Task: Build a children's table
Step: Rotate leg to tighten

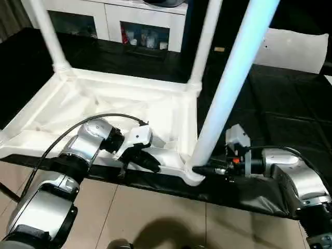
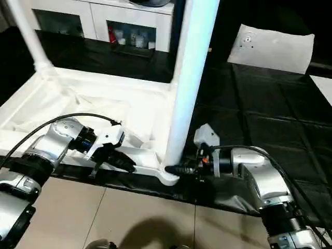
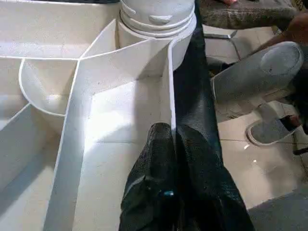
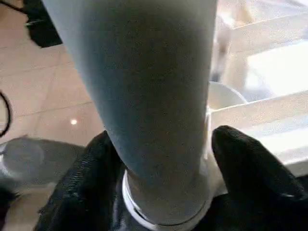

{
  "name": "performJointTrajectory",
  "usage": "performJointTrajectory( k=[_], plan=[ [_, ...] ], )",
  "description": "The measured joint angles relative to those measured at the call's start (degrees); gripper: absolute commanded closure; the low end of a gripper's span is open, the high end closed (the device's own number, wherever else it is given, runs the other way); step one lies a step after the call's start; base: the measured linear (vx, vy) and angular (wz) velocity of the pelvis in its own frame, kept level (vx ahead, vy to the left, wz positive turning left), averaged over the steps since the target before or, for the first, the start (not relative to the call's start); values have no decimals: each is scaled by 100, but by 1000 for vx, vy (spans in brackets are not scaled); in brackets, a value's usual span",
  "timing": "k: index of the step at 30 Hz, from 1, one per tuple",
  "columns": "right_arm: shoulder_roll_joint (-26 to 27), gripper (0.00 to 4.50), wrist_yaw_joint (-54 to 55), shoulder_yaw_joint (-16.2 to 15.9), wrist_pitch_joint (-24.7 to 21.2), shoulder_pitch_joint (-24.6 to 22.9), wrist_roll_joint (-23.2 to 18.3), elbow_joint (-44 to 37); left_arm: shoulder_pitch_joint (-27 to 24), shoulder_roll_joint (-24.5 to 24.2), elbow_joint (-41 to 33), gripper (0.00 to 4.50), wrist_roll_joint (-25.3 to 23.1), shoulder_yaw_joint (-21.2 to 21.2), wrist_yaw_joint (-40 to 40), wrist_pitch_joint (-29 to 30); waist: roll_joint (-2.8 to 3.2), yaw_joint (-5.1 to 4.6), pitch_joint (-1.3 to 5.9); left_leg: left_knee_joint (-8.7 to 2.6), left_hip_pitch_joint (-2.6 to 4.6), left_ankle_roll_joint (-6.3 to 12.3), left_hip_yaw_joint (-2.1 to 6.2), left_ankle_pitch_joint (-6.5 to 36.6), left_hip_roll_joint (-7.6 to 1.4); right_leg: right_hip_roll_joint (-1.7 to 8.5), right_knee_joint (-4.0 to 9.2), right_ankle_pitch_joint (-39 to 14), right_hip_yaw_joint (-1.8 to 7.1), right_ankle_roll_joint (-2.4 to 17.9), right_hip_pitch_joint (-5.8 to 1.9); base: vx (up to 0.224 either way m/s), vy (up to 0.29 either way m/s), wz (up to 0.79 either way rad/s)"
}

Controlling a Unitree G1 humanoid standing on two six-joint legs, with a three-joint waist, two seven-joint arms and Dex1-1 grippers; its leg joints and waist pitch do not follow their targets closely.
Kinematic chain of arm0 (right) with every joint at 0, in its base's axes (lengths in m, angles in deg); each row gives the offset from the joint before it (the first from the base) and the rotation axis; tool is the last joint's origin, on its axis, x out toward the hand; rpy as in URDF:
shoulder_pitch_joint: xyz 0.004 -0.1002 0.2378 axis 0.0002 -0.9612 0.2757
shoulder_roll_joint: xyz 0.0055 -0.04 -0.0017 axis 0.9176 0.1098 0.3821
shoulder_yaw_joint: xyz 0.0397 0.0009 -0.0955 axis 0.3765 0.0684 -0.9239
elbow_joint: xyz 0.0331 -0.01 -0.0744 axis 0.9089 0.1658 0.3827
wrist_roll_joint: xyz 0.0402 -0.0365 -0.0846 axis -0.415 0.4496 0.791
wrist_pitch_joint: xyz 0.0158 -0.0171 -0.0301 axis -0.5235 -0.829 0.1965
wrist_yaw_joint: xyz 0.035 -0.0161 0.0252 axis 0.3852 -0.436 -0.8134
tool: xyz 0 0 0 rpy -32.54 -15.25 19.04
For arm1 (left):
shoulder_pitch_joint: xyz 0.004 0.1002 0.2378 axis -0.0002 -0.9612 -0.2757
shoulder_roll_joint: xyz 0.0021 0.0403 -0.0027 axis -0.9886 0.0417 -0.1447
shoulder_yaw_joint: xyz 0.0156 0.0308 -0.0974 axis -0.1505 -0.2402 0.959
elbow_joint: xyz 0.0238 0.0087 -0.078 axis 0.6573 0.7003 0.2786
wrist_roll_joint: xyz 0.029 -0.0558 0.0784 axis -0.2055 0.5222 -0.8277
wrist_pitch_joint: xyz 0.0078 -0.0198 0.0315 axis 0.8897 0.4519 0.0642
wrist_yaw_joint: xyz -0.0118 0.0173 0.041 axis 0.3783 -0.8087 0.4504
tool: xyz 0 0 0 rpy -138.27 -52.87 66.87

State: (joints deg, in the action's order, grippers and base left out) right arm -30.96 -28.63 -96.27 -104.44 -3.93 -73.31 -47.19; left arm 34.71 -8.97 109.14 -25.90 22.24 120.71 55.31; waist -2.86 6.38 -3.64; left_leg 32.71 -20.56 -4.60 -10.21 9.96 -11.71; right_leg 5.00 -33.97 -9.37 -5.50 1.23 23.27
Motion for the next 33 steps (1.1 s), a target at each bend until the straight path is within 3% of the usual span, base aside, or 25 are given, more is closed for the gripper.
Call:
performJointTrajectory(
  k=[11, 19, 23, 33],
  plan=[
    [-41, 242, -258, -94, 69, 122, -3, 39, 15, -12, 0, 450, 27, -69, 53, -33, -4, 10, 0, 0, 0, 0, -1, 0, -1, 0, -1, -1, -1, -1, 0, 0, 0, 0],
    [33, 251, -179, -68, 63, 91, -2, 41, 15, 23, 10, 450, 41, -63, 34, 28, -6, 5, 2, 0, 4, 0, -1, 0, -2, 0, -4, -5, -1, -8, -1, 0, 0, 0],
    [409, 253, 572, 90, -8, 68, 92, 131, 77, 80, 199, 450, -29, 89, -490, 211, -7, -29, 2, 3, 31, -3, -2, -2, -2, 0, -10, -14, -1, -24, -19, 0, 0, 0],
    [1874, 255, 3939, 971, -596, 500, 736, 664, 268, 1032, 608, 450, -145, 703, -2856, 1316, 8, -326, 12, 8, 45, 0, 3, -1, 20, 18, 75, -18, -7, -31, -57, 0, 0, 0]
  ],
)
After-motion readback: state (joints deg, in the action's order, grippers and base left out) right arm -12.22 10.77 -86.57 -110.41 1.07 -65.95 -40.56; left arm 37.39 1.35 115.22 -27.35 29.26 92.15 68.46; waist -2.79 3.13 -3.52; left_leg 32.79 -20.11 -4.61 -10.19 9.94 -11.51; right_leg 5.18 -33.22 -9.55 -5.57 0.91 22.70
